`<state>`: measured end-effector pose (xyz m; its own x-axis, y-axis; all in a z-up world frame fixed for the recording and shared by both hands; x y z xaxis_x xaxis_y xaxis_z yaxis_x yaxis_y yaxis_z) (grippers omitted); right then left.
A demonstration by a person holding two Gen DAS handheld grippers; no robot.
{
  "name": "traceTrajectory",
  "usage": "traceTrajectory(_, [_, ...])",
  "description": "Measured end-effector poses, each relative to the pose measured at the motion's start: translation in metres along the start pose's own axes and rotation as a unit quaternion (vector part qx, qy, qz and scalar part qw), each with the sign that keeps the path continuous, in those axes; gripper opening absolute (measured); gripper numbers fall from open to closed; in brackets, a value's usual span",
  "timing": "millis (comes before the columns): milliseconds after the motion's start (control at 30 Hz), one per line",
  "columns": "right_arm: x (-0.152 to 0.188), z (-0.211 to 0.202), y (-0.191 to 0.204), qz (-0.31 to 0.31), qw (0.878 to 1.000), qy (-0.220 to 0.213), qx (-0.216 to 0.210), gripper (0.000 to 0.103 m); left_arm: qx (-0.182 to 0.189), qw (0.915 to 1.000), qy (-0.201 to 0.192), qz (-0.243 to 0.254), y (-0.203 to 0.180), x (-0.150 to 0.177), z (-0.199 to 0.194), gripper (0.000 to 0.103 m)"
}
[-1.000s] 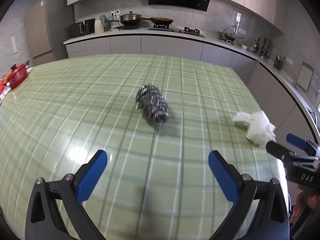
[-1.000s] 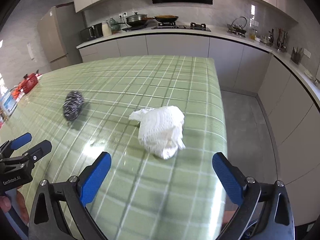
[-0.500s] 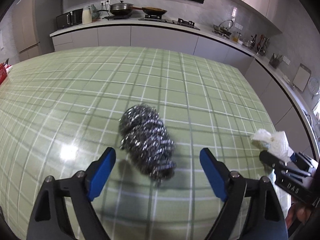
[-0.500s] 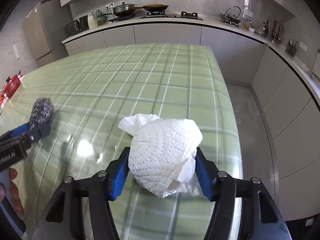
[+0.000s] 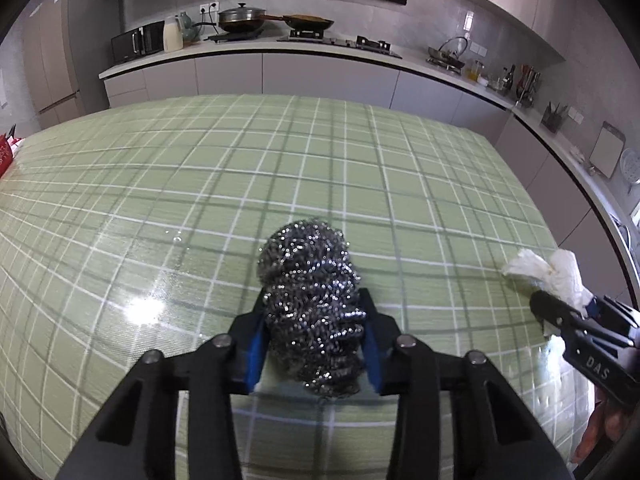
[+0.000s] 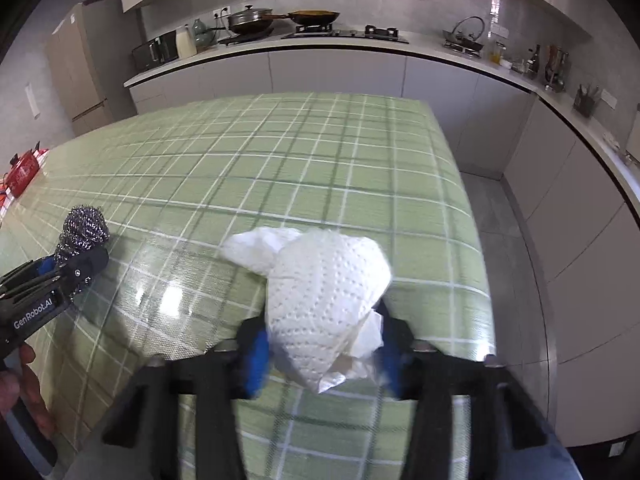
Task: Collect trash
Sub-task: 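Carry the tissue and steel scrubber in both tools over the bin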
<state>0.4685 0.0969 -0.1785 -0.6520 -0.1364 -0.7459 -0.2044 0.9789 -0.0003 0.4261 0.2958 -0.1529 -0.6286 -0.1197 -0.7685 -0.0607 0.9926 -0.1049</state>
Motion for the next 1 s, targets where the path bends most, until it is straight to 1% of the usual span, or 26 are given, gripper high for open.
traceTrajectory(33, [-0.001, -0.001, 0.002, -0.001, 1.000, -0.002, -0.004, 0.039, 0.003, 1.0000, -0.003, 0.000, 0.001, 0.001, -0.003, 0.040])
traceTrajectory(133, [-0.004, -0.012, 0.008, -0.006, 1.000, -0.016, -0.010, 0.038, 0.008, 0.9999, -0.009, 0.005, 0.002, 0.003, -0.013, 0.040])
traceTrajectory(300, [-0.002, -0.028, 0.014, -0.003, 1.000, -0.024, -0.019, 0.038, 0.014, 0.9997, -0.020, 0.010, -0.002, 0.005, -0.034, 0.040])
traceTrajectory(500, [0.002, -0.059, 0.011, 0.004, 0.999, -0.040, -0.025, 0.038, 0.022, 0.9992, -0.027, 0.017, -0.015, 0.010, -0.060, 0.040])
traceTrajectory(833, [0.022, -0.118, -0.007, 0.011, 0.998, -0.059, -0.024, 0.038, 0.048, 0.9974, -0.040, 0.036, -0.055, 0.022, -0.096, 0.040])
traceTrajectory(1000, [0.038, -0.149, -0.027, 0.022, 0.998, -0.064, -0.017, 0.038, 0.064, 0.9959, -0.043, 0.046, -0.080, 0.033, -0.113, 0.040])
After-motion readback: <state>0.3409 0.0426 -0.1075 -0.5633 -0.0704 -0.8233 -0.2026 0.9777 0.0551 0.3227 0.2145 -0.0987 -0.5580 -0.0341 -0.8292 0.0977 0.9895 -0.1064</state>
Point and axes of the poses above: each gripper's, at about its wrist camera, not at the fingertips, and z roughly the way its jaws point, y to its left, x to its underside, the point moved 6 cm from there along z, roughly the way its jaws point, and after that the axes turned 11 degrees about -y, right-handed, at the moved point
